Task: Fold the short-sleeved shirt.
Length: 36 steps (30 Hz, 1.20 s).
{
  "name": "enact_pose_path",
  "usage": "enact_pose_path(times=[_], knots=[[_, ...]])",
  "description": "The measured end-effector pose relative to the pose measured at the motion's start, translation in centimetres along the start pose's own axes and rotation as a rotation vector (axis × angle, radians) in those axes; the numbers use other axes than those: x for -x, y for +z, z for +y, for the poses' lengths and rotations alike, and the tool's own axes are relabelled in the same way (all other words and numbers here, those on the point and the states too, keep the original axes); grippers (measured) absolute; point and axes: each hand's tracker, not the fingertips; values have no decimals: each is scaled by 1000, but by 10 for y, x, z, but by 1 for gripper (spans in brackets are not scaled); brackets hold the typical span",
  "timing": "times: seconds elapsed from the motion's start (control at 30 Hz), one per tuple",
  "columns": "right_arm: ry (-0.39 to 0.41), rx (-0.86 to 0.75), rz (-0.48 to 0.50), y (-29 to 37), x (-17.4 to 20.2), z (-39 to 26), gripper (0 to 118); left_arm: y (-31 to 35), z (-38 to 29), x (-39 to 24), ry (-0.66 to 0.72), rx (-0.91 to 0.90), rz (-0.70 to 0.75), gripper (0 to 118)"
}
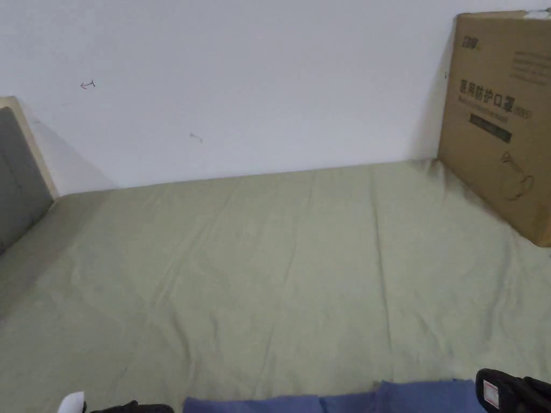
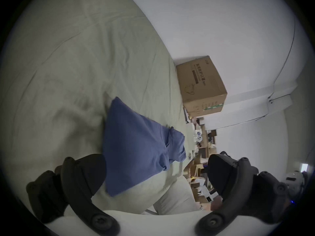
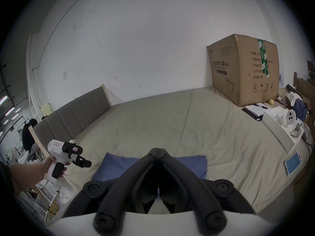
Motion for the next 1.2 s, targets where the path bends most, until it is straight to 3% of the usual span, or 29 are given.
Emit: enact_pose_path(times=[0.13, 0.23, 0.3, 0.37, 0.5, 0.53, 0.57, 0.6, 0.63, 0.67, 0.7, 0.8, 0.9, 0.97, 1.07, 1.13, 1.2], knots=[[57, 52, 2, -14, 15, -3, 0, -9, 8, 39, 80, 62, -90, 118], [69, 87, 27, -24, 24, -4, 0, -42, 7, 72, 219, 133, -124, 118], [68, 118, 54, -32, 28, -4, 0, -64, 14, 82, 231, 117, -353, 118], [93, 127, 44, -38, 33, -5, 0, -97, 17, 73, 236, 172, -400, 118], [114, 143, 36, -46, 38, -5, 0, -125, 16, 51, 41, 263, -209, 115], [108, 144, 39, -46, 37, -5, 0, -123, 12, 43, 14, 272, -184, 90], [98, 145, 44, -47, 37, -6, 0, -119, 11, 42, -2, 264, -124, 32], [90, 148, 49, -47, 37, -7, 0, -116, 10, 43, -29, 234, -22, 9], [85, 151, 50, -48, 36, -8, 0, -119, 7, 50, -58, 220, 186, 9], [77, 156, 51, -48, 35, -9, 0, -114, 5, 59, 0, 210, 199, 9], [66, 165, 53, -49, 34, -10, 0, -108, 4, 44, 87, 183, 17, 9], [42, 209, 87, -50, 31, -9, 0, -84, 3, 3, -220, 174, 250, 9], [69, 191, 93, -44, 29, -6, 0, -44, 6, -18, -205, 150, 413, 9], [72, 172, 97, -39, 25, -5, 0, -21, 10, -38, -233, 112, 641, 9], [60, 150, 110, -31, 17, -9, 0, -24, 3, -75, -448, 115, 1048, 9], [60, 146, 105, -25, 13, -12, 0, -39, -5, -93, -556, 168, 1096, 9], [57, 147, 98, -19, 8, -14, 0, -62, -11, -108, -546, 205, 1024, 10]])
